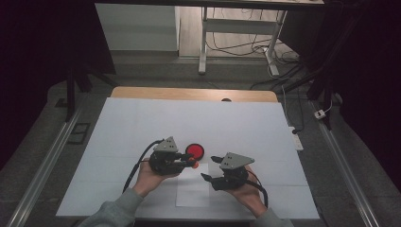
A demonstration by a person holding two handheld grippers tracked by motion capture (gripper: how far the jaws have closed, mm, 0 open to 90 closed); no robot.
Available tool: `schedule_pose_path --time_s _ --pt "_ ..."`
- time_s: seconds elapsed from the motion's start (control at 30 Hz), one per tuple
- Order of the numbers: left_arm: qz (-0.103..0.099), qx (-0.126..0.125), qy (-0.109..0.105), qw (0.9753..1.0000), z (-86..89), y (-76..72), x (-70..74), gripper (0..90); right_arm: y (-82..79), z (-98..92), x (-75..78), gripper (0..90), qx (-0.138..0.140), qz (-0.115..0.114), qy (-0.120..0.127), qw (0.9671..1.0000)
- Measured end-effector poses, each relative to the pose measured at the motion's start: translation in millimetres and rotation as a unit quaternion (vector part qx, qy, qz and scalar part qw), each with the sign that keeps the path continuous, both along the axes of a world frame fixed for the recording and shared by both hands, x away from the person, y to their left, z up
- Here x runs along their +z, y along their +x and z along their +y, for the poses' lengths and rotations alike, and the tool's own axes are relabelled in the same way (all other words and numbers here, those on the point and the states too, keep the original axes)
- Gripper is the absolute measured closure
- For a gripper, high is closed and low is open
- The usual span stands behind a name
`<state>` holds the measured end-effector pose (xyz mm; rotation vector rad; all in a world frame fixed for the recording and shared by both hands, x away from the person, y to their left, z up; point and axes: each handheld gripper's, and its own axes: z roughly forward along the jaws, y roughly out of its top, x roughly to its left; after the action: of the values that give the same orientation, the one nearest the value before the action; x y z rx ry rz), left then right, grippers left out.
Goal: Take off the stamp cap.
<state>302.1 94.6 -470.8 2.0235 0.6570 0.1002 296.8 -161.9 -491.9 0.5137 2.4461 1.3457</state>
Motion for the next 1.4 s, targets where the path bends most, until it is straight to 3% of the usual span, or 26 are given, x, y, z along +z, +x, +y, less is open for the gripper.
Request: schedule_pose_path --time_s 1.0,1.4 --pt "0.002 -0.007 0.000 1.0000 -7.8 0.7 -0.8 72.0 -1.7 21.4 -3.0 31.0 0.019 -0.003 -0.007 0.9998" --pt "0.003 -0.008 -0.001 1.0000 -9.6 0.9 -1.3 71.9 2.2 26.1 -5.6 41.5 0.003 -0.002 -0.008 1.0000"
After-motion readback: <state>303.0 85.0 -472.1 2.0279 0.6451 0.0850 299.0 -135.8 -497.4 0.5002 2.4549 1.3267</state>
